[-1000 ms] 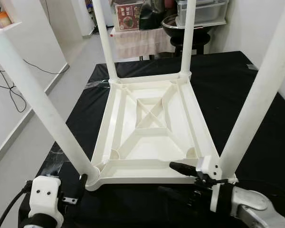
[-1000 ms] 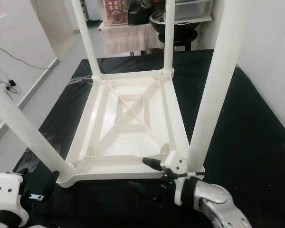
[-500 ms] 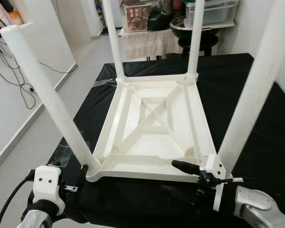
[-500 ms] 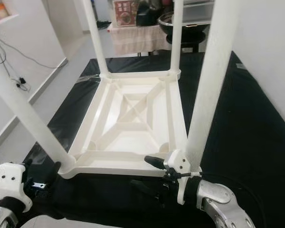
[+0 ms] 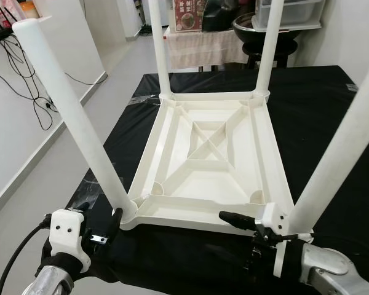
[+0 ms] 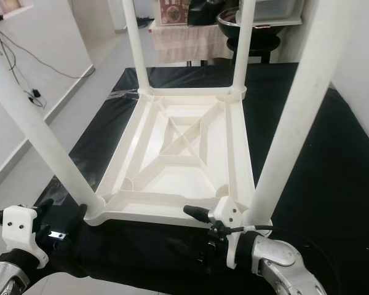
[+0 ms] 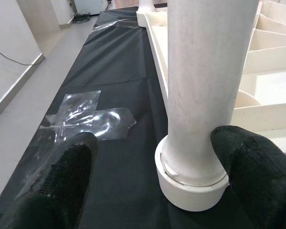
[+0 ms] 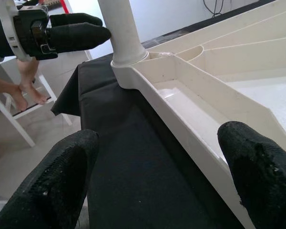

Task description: Building children table

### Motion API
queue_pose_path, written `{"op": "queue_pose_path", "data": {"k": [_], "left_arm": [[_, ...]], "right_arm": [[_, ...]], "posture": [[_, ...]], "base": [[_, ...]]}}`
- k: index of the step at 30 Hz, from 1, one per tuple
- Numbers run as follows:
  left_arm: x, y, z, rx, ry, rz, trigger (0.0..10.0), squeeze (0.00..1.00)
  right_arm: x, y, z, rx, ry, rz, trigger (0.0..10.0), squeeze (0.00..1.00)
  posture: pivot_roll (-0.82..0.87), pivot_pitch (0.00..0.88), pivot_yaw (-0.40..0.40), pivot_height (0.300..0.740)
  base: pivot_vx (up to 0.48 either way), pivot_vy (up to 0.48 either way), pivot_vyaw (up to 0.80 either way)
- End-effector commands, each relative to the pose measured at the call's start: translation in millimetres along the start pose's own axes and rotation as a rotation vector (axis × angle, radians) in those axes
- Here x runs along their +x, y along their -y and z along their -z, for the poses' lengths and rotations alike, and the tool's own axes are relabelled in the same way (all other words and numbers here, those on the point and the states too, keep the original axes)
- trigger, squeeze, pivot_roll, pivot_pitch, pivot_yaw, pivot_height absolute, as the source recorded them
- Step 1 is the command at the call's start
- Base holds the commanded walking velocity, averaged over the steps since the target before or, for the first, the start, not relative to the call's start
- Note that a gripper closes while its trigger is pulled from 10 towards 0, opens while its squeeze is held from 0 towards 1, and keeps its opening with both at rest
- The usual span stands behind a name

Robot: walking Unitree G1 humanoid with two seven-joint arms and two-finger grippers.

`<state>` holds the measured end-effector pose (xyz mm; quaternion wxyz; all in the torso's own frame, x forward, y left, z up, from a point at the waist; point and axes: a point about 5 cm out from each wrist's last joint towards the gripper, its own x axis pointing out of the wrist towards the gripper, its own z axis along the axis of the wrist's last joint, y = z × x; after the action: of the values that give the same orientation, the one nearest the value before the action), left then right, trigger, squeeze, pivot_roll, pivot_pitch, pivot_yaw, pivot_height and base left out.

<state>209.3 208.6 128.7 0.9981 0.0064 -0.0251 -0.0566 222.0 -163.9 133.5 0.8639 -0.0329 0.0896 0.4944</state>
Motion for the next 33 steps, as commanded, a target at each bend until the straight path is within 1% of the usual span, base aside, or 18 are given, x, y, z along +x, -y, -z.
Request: {"op": "queue_pose_path", "data": {"k": [1, 7, 10, 12, 13, 15, 17, 19, 23, 25, 31, 32, 33], "left_arm": [[6.4, 1.6, -10, -0.003, 0.056, 0.005, 10.0, 0.00], [9.8, 1.6, -10, 0.002, 0.056, 0.016, 10.0, 0.00], [11.9, 4.9, -9, -0.015, 0.061, 0.037, 10.0, 0.00], [13.7, 10.2, -8, -0.038, 0.059, 0.073, 10.0, 0.00], [14.6, 14.9, -7, -0.047, 0.052, 0.111, 10.0, 0.00], [14.6, 14.9, -7, -0.047, 0.052, 0.111, 10.0, 0.00], [16.2, 21.8, -5, -0.063, 0.039, 0.172, 10.0, 0.00], [17.6, 23.8, -3, -0.072, 0.032, 0.194, 10.0, 0.00], [20.7, 25.4, 0, -0.075, 0.019, 0.223, 10.0, 0.00], [25.6, 24.3, 1, -0.064, 0.012, 0.241, 10.0, 0.00], [31.6, 18.4, -1, -0.050, 0.026, 0.225, 10.0, 0.00], [32.2, 17.6, -2, -0.048, 0.029, 0.222, 8.1, 0.00], [32.2, 17.6, -2, -0.048, 0.029, 0.222, 8.1, 0.00]], "right_arm": [[3.1, -4.5, -2, -0.001, 0.009, -0.021, 10.0, 0.00], [4.7, -5.8, 0, -0.002, 0.006, -0.026, 10.0, 0.00], [5.9, -6.0, 0, -0.002, 0.007, -0.030, 10.0, 0.00], [6.3, -6.2, -1, -0.003, 0.007, -0.033, 10.0, 0.00], [6.3, -6.3, -1, -0.004, 0.006, -0.034, 10.0, 0.00], [6.3, -6.3, -1, -0.004, 0.006, -0.034, 10.0, 0.00], [6.3, -6.5, 0, -0.006, 0.004, -0.035, 10.0, 0.00], [6.4, -6.7, 0, -0.007, 0.004, -0.035, 10.0, 0.00], [6.7, -7.0, -1, -0.008, 0.003, -0.036, 10.0, 0.00], [7.1, -7.1, -1, -0.011, 0.001, -0.038, 10.0, 0.00], [5.8, -6.7, -3, -0.014, 0.006, -0.029, 10.0, 0.00], [3.5, -6.5, -5, -0.014, 0.010, -0.024, 10.0, 0.00], [3.5, -6.5, -5, -0.014, 0.010, -0.024, 10.0, 0.00]], "posture": [[-0.08, 0.131, 0.090, 0.740], [-0.07, 0.124, 0.087, 0.740], [-0.07, 0.121, 0.085, 0.740], [-0.07, 0.119, 0.084, 0.740], [-0.08, 0.117, 0.084, 0.740], [-0.08, 0.117, 0.084, 0.740], [-0.08, 0.117, 0.085, 0.740], [-0.08, 0.116, 0.083, 0.740], [-0.08, 0.115, 0.081, 0.740], [-0.08, 0.119, 0.082, 0.740], [-0.08, 0.123, 0.084, 0.740], [-0.09, 0.126, 0.082, 0.740], [-0.09, 0.126, 0.082, 0.740]], "base": [[0.000, 0.000, 0.00], [0.000, 0.000, 0.00], [0.000, 0.000, 0.00], [0.000, 0.000, 0.00], [0.000, 0.000, 0.00], [0.000, 0.000, 0.00], [0.000, 0.000, 0.00], [0.000, 0.000, 0.00], [0.000, 0.000, 0.00], [0.000, 0.000, 0.00], [0.000, 0.000, 0.00], [0.000, 0.000, 0.00], [0.000, 0.000, 0.00]]}}
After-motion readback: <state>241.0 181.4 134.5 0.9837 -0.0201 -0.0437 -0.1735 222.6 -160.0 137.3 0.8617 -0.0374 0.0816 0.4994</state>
